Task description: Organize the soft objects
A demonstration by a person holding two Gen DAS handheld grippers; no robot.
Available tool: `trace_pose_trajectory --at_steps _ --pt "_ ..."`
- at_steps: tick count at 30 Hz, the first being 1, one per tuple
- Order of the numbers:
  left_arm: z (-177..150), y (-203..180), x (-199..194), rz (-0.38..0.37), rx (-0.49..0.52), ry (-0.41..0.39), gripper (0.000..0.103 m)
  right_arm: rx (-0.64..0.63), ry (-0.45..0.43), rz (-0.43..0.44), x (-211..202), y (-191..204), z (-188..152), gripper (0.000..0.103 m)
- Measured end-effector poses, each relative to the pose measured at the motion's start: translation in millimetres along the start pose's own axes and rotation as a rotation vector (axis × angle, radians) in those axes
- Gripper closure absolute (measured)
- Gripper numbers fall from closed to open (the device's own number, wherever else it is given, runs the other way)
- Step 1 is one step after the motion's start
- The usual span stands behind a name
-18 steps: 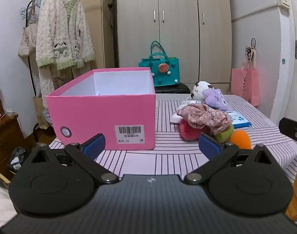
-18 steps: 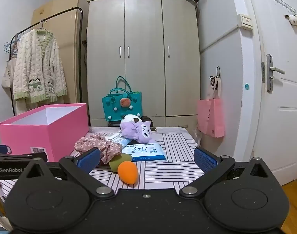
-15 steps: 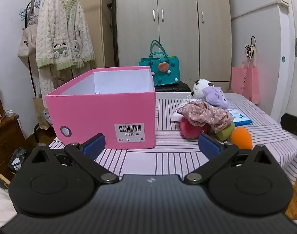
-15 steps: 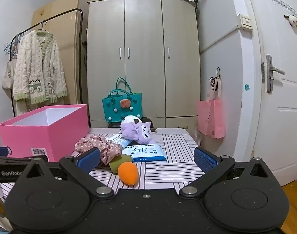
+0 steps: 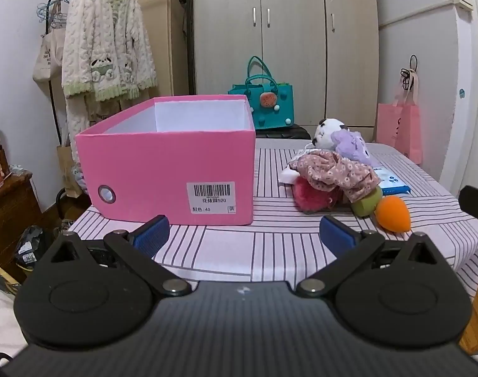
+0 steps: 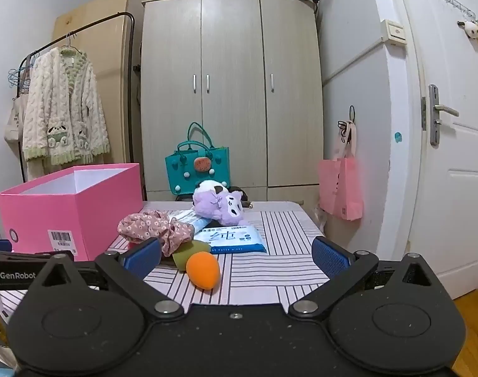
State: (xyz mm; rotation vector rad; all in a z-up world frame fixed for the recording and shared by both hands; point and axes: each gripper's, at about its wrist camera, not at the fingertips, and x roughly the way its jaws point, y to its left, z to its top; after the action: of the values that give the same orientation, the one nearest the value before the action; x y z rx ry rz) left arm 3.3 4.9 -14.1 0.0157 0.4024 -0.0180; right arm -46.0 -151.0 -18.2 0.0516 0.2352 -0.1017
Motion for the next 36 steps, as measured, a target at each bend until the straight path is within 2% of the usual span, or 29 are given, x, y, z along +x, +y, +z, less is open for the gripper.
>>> trace_pose_trajectory --at_steps 36 --pt "-4.1 3.5 1.4 -0.016 -0.016 0.002 0.0 -0.003 -0.007 0.002 6.1 0.2 -13.1 0.0"
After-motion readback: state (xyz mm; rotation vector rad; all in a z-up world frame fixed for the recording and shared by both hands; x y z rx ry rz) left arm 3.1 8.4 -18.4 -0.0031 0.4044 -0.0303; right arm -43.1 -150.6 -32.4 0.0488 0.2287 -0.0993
